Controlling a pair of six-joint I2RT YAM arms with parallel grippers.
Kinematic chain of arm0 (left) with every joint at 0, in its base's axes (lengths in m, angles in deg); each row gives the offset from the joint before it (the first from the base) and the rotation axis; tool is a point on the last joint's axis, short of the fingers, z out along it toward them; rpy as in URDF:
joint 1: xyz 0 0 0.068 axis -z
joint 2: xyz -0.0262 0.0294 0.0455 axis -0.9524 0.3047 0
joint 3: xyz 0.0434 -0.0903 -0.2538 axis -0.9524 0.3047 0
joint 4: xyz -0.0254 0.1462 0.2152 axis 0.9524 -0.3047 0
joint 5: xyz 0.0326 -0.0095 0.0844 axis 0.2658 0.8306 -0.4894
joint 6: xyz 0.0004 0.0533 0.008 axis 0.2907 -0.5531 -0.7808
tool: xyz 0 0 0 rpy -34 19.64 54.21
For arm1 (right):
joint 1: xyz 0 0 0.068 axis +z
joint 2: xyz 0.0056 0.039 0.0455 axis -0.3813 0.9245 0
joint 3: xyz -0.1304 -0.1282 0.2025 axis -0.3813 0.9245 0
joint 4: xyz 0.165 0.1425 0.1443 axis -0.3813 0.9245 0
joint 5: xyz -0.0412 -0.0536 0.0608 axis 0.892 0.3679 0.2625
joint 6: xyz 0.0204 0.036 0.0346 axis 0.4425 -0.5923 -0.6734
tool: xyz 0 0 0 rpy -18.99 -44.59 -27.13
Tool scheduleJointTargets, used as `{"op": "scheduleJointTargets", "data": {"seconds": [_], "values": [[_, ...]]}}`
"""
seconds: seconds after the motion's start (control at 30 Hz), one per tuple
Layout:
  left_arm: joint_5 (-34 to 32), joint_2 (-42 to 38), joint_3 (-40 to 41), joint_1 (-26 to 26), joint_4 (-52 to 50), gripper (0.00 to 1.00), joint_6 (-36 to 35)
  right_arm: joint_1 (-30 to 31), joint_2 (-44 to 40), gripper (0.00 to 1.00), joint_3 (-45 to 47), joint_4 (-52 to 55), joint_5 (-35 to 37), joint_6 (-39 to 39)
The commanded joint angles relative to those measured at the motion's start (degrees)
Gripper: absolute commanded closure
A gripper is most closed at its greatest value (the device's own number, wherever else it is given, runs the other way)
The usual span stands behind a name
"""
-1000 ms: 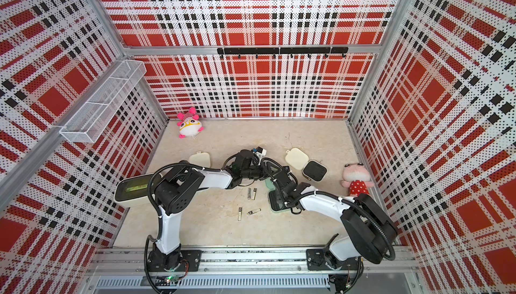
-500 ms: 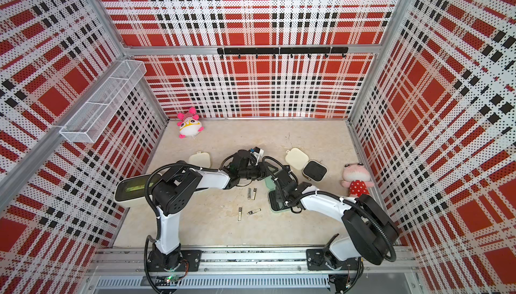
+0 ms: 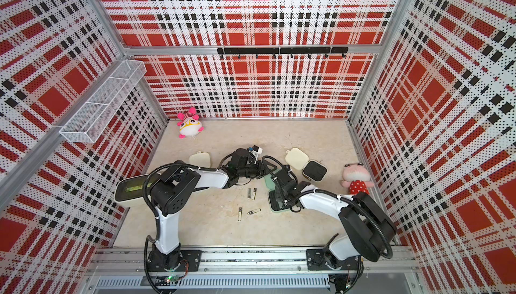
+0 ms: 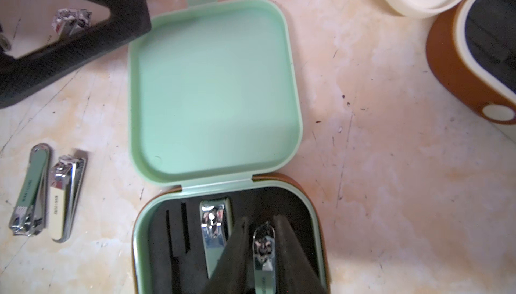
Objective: Organize nail clipper sets
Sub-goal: Place the nail clipper in the storage box.
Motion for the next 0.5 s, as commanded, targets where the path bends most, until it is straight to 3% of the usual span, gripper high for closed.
{"op": "scheduleJointTargets", "data": {"seconds": [0.0,0.47], "values": [[1.0,-1.2,0.6,-0.1,0.8,0.39,-0.4,-0.4,0.9,0.79,-1.5,-1.1,-0.4,-0.4],[0.9,-0.8,0.6,0.1,0.7,0.39,-0.5,-0.4,1.4,0.82,-0.9,-1.6,-0.9,-0.3]]}}
